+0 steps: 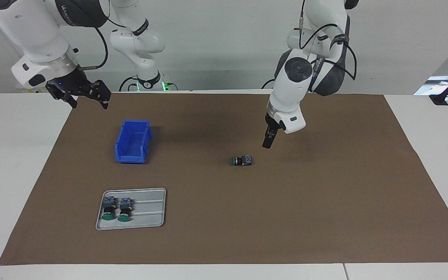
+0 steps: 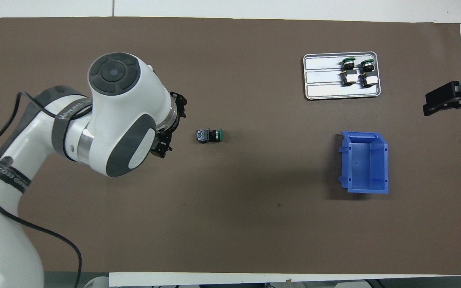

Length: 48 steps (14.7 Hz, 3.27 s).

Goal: Place and press button with both arms

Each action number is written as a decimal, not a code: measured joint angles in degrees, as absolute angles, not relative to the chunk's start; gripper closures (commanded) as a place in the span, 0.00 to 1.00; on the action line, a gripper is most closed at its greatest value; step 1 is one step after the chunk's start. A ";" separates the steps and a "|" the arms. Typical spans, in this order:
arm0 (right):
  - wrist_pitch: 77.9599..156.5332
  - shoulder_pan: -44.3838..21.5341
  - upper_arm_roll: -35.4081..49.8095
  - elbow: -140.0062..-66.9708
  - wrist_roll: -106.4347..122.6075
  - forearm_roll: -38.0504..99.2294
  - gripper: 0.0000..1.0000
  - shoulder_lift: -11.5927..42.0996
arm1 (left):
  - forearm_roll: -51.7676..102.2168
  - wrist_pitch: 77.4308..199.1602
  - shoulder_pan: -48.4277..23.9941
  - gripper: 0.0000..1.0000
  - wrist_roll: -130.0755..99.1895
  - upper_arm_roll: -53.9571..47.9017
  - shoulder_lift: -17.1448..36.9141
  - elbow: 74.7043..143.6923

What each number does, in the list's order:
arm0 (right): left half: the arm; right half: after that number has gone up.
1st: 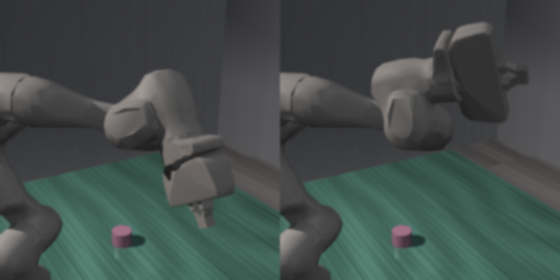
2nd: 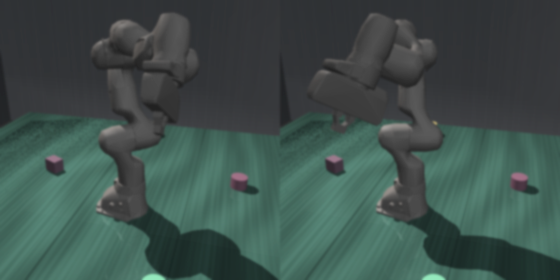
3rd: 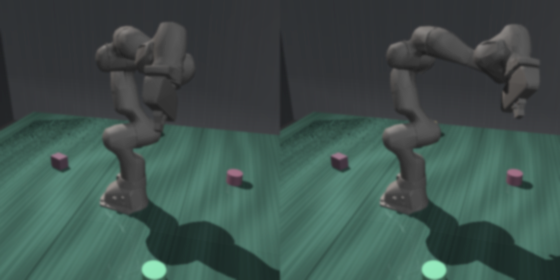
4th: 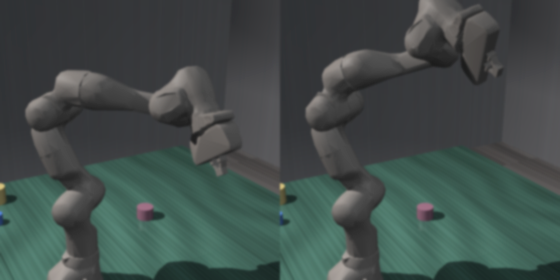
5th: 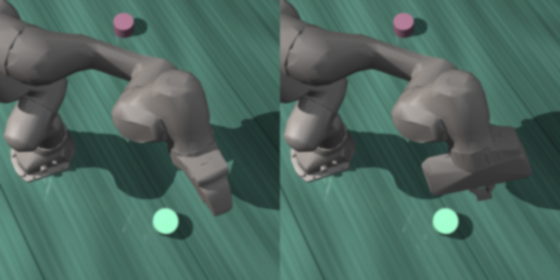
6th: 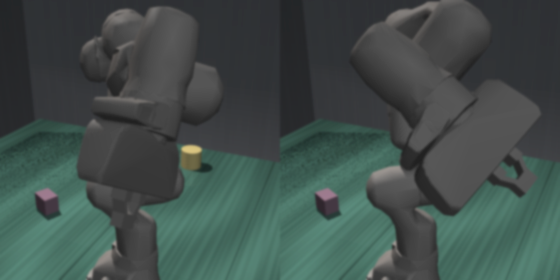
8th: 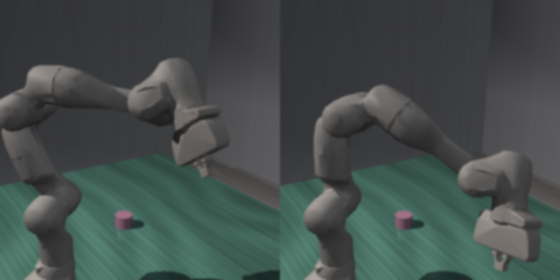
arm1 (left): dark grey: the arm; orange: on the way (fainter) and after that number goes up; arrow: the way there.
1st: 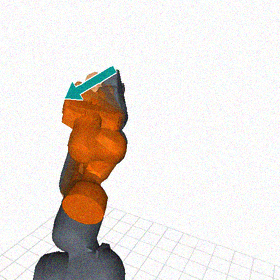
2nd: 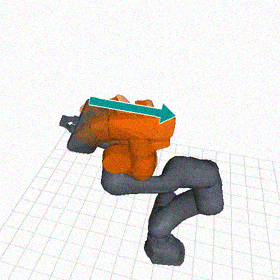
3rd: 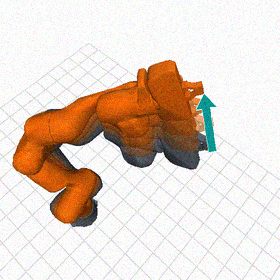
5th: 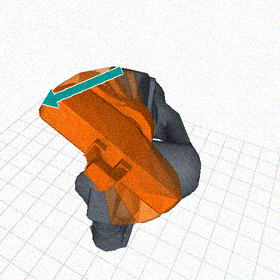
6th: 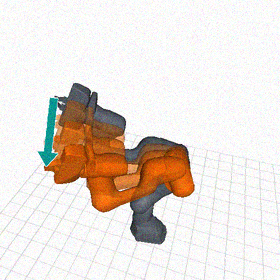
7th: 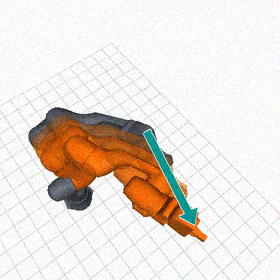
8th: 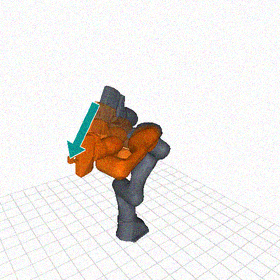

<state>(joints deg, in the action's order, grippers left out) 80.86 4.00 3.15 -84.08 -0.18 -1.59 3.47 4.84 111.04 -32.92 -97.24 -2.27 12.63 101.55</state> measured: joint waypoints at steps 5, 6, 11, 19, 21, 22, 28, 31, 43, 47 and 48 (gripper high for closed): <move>80.88 4.01 3.14 -84.13 1.38 -1.75 0.01 3.47 | 5.55 115.73 -36.77 0.02 -109.30 -2.24 20.82 98.10; 80.88 4.01 3.13 -84.15 1.38 -1.76 0.01 3.47 | 5.57 116.81 -37.31 0.02 -111.35 -2.22 22.07 97.70; 81.31 4.02 3.13 -84.44 1.38 -1.76 0.01 3.47 | 5.57 120.01 -37.64 0.05 -116.76 -2.03 25.50 97.01; 81.31 4.14 3.11 -84.52 1.38 -1.73 0.01 3.47 | 5.56 122.84 -37.72 0.12 -118.64 -2.01 26.68 96.98; 81.31 4.14 3.12 -84.53 1.38 -1.73 0.01 3.47 | 5.56 123.23 -37.76 0.13 -118.70 -2.01 27.12 96.98; 81.31 4.14 3.12 -84.53 1.38 -1.73 0.01 3.47 | 5.56 123.38 -37.76 0.14 -118.73 -2.01 27.28 96.99; 81.31 4.14 3.12 -84.53 1.38 -1.73 0.01 3.47 | 5.56 124.10 -37.80 0.27 -118.77 -2.01 27.83 97.23; 81.31 4.14 3.12 -84.53 1.38 -1.73 0.01 3.47 | 5.56 124.24 -38.02 0.32 -118.79 -2.08 27.84 97.50; 81.31 4.14 3.12 -84.53 1.38 -1.73 0.01 3.47 | 5.57 126.07 -38.86 0.83 -118.86 -2.10 27.84 99.08; 81.31 4.14 3.12 -84.53 1.38 -1.73 0.01 3.47 | 5.56 126.08 -38.83 0.95 -118.86 -2.06 27.74 98.37; 81.31 4.14 3.12 -84.53 1.38 -1.73 0.01 3.47 | 5.56 126.07 -38.77 0.97 -118.85 -2.01 27.61 98.07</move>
<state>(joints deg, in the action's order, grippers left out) 81.31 4.14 3.12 -84.53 1.38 -1.73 3.47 5.56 126.07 -38.77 -118.85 -2.01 27.61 98.07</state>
